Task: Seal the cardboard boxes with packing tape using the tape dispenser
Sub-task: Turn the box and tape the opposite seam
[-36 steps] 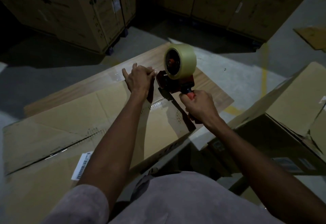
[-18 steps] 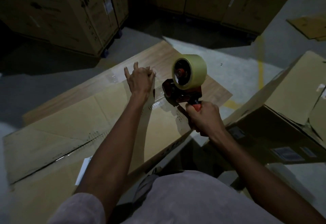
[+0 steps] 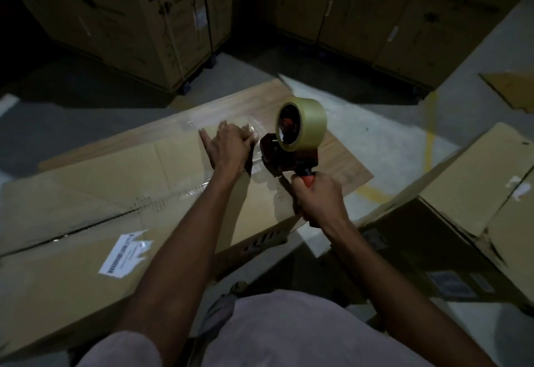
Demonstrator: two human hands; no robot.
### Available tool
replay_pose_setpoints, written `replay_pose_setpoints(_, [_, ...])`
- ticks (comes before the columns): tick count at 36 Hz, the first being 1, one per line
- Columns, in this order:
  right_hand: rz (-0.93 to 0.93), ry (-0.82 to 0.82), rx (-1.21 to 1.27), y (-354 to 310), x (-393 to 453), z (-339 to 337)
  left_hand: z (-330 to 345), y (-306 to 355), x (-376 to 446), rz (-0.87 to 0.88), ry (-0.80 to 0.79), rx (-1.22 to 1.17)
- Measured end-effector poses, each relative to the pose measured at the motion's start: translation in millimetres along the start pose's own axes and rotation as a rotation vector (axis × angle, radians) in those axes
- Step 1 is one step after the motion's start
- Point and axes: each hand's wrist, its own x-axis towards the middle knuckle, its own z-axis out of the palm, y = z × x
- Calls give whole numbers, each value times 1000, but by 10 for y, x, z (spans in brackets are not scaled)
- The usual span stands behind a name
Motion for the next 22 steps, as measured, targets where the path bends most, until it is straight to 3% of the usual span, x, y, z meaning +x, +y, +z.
replay_pose_setpoints(18, [-15,-23,-60,188,-375,-211,-10,16,-2,-19,-22,63])
replay_pose_setpoints(22, [-24,-8,-62,212,-466,-190,9,31,-33,65,-17,67])
